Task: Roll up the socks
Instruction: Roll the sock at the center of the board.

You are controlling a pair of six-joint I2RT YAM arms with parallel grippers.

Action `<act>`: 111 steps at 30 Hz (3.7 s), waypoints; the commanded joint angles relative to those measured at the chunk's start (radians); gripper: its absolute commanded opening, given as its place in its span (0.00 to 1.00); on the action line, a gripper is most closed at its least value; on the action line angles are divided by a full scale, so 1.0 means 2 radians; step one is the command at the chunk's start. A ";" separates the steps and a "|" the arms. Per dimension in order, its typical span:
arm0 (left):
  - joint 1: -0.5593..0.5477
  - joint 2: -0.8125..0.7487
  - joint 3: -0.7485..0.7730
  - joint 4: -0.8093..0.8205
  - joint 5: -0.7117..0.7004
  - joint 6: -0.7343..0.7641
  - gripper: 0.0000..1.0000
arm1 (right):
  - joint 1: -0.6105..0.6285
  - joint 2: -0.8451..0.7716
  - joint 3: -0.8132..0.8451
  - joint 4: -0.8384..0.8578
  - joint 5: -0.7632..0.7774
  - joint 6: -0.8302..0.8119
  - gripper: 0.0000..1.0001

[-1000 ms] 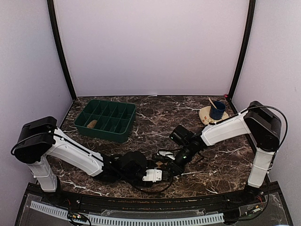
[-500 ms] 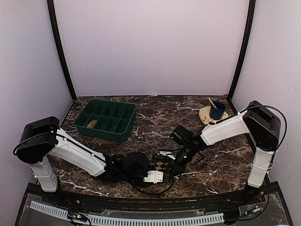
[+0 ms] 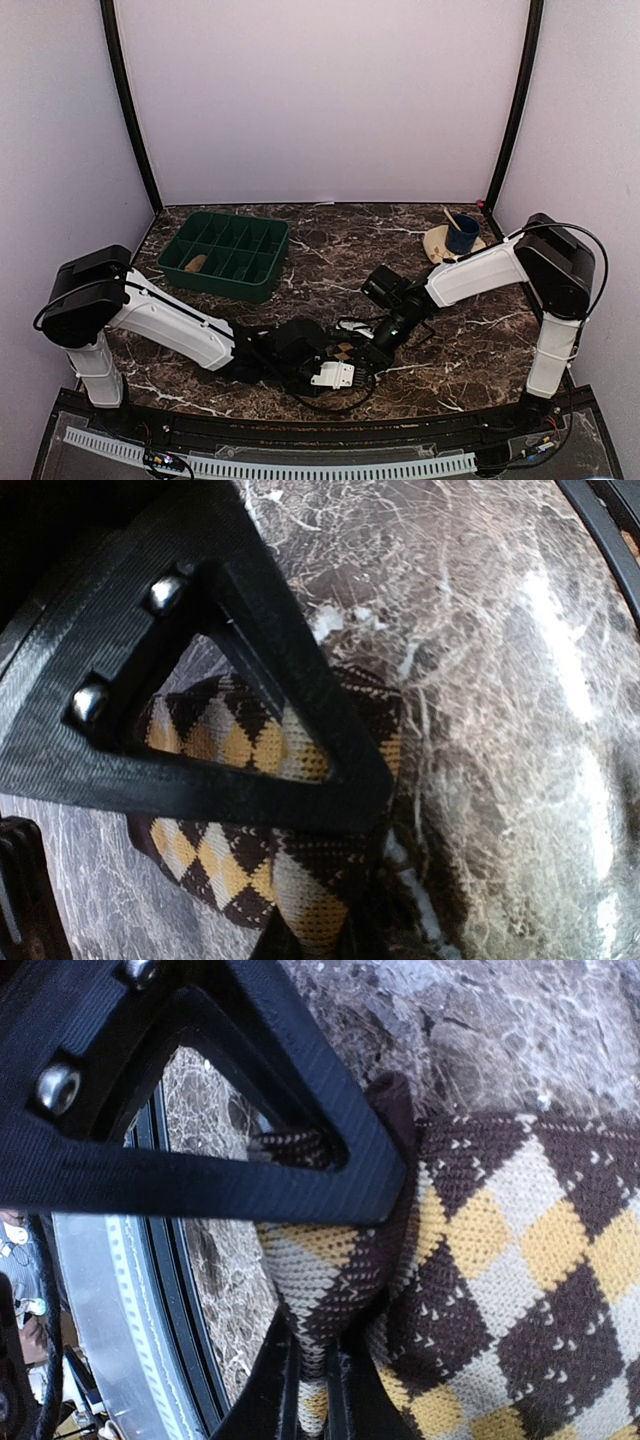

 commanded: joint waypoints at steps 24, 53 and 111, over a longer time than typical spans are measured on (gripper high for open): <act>0.052 0.029 0.086 -0.232 0.103 -0.065 0.00 | -0.045 -0.125 -0.080 0.111 0.035 0.073 0.26; 0.151 0.153 0.272 -0.469 0.358 -0.100 0.00 | 0.029 -0.311 -0.228 0.223 0.293 0.122 0.25; 0.203 0.210 0.300 -0.509 0.459 -0.120 0.03 | 0.184 -0.117 -0.116 0.188 0.473 -0.060 0.03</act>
